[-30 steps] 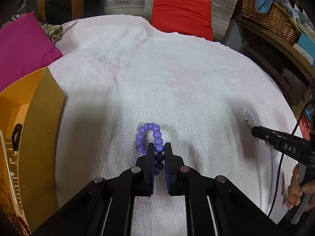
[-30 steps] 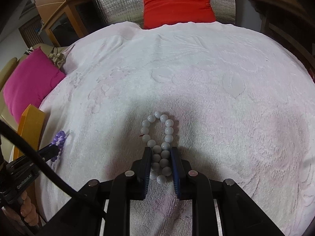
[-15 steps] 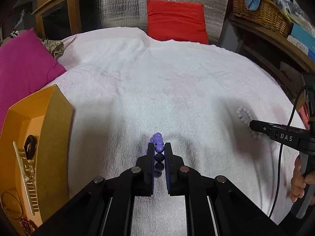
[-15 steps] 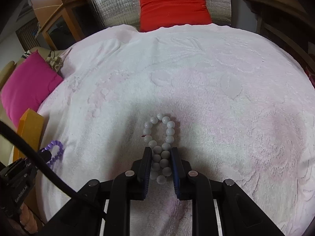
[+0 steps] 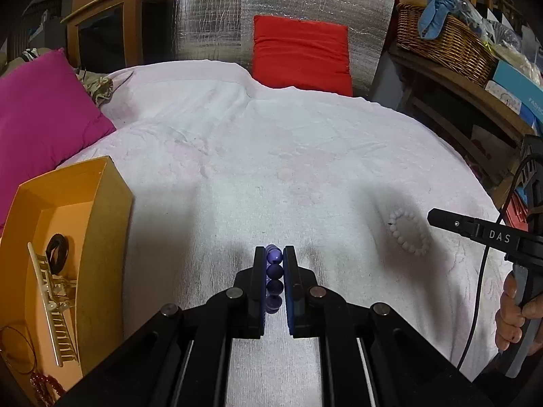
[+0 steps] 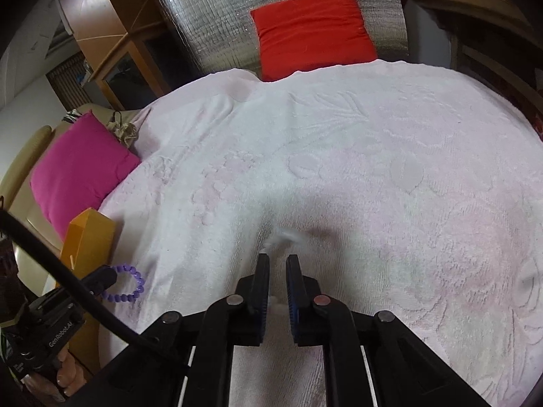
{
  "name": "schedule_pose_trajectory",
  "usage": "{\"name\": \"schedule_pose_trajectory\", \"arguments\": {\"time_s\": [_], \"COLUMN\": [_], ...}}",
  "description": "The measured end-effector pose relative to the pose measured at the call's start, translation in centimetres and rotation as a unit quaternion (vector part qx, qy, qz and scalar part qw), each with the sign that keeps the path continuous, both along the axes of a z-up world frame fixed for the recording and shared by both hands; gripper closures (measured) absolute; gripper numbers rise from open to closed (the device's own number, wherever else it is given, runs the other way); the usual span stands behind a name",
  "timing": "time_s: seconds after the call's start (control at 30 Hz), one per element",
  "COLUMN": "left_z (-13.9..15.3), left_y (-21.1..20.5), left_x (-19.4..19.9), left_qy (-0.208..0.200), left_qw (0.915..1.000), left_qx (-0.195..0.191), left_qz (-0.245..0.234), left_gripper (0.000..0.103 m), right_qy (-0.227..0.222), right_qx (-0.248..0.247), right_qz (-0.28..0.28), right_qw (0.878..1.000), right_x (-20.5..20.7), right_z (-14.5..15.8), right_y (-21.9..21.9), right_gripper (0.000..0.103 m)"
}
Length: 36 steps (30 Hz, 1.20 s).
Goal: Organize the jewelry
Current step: 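Carry the white and purple bracelets toward the orange box with both tools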
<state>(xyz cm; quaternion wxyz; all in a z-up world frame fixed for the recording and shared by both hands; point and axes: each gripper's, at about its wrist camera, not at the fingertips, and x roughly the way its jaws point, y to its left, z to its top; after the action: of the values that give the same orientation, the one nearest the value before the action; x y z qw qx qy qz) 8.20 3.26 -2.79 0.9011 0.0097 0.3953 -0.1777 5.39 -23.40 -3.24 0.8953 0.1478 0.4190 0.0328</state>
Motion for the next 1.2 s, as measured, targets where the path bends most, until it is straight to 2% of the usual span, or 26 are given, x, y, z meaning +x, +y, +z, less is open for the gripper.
{"name": "schedule_pose_trajectory", "arguments": {"time_s": [0.17, 0.33, 0.5, 0.57, 0.63, 0.83, 0.97, 1.1, 1.2], "left_z": [-0.1, -0.5, -0.3, -0.3, -0.3, -0.6, -0.6, -0.2, 0.2], "left_y": [0.1, -0.2, -0.5, -0.8, -1.0, -1.2, -1.2, -1.0, -0.9], "left_x": [0.0, 0.0, -0.2, -0.4, -0.5, -0.5, -0.5, -0.6, -0.9], "left_qy": [0.004, 0.014, 0.010, 0.009, 0.009, 0.015, 0.015, 0.010, 0.004], "left_qw": [1.0000, 0.9999, 0.9999, 0.9999, 0.9998, 0.9997, 0.9997, 0.9999, 0.9999], "left_qx": [0.001, 0.002, -0.002, 0.002, 0.004, 0.006, 0.005, 0.000, -0.006], "left_qz": [0.001, -0.001, -0.010, -0.015, -0.018, -0.020, -0.019, -0.014, -0.015], "left_gripper": [0.093, 0.093, 0.093, 0.093, 0.093, 0.093, 0.093, 0.093, 0.093], "right_qy": [0.003, 0.027, 0.044, 0.051, 0.053, 0.051, 0.043, 0.027, 0.004], "right_qx": [0.002, -0.001, -0.004, -0.010, -0.028, -0.059, -0.102, -0.109, -0.094], "right_qz": [-0.001, -0.032, -0.019, -0.014, -0.020, -0.020, -0.018, -0.025, -0.026], "right_qw": [1.000, 0.999, 0.999, 0.999, 0.998, 0.997, 0.994, 0.993, 0.995], "right_x": [-0.1, 0.4, 0.9, 1.1, 1.3, 2.1, 2.5, 2.2, 1.6], "right_z": [0.1, -0.8, -1.7, -2.1, -2.4, -3.6, -3.8, -3.0, -1.8], "right_y": [-0.1, -1.5, -1.2, -0.9, -0.7, -0.4, 0.3, 0.5, 0.3], "right_gripper": [0.092, 0.091, 0.091, 0.080, 0.074, 0.074, 0.092, 0.093, 0.093]}}
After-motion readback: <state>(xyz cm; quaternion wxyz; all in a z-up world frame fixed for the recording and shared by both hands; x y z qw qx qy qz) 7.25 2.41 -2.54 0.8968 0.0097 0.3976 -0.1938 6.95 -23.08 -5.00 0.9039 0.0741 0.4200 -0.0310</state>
